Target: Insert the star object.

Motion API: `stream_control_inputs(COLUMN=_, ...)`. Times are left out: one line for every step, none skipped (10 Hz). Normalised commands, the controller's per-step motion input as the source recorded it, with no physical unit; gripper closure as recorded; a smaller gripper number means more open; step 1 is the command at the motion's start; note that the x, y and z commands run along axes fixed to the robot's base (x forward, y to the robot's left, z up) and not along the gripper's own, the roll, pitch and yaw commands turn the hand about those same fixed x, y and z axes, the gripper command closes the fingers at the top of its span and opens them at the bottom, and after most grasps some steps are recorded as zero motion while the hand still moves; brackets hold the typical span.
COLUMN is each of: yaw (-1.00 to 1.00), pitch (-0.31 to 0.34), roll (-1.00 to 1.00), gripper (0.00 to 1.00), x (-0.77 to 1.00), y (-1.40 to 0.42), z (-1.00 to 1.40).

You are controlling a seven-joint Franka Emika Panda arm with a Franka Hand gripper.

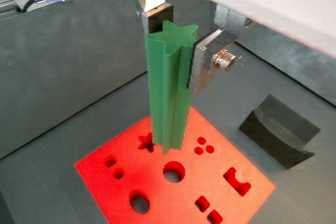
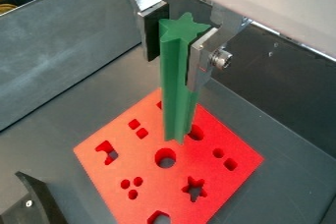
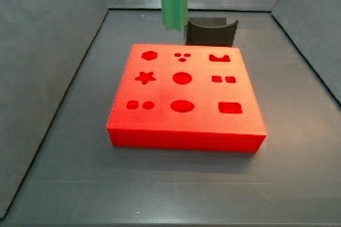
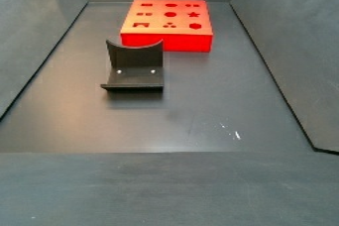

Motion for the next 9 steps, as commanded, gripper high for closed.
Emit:
stream_control_inputs(yaw=0.00, pitch=0.000, roll=-0.07, gripper=1.00, x=0.00, y=0.03, z=-0.24)
stream_control_inputs(yaw=0.55, pitch=-0.003, roll=-0.17, gripper=1.00, x=0.00, y=0.00, z=-0.39)
stream_control_inputs(yaw=0.95, pitch=-0.110, roll=-0.11, gripper=1.00, x=0.00, y=0.00, z=-0.53)
stream_control_inputs(yaw=0.99, pitch=-0.106, roll=-0.07, gripper=1.00, x=0.00, y=0.00, z=-0.58)
stream_control_inputs(yaw=1.00, pitch=-0.129, roll=-0.04, gripper=1.00, x=0.00, y=0.01, z=-0.56)
stream_control_inputs(yaw=1.00, pitch=-0.057, roll=0.00, gripper=1.00, x=-0.02, y=0.01, z=-0.30)
stream_control_inputs(yaw=0.93, pitch=-0.013, roll=0.07, gripper=1.00, x=0.00, y=0.13, z=-0.24)
stream_control_inputs(yaw=0.80, pitch=-0.009, roll=0.12, gripper=1.00, x=-0.13, y=0.27, z=-0.25)
stream_control_inputs(yaw=0.69, pitch=-0.043, roll=0.06, gripper=1.00, x=-0.32, y=0.31, z=-0.32)
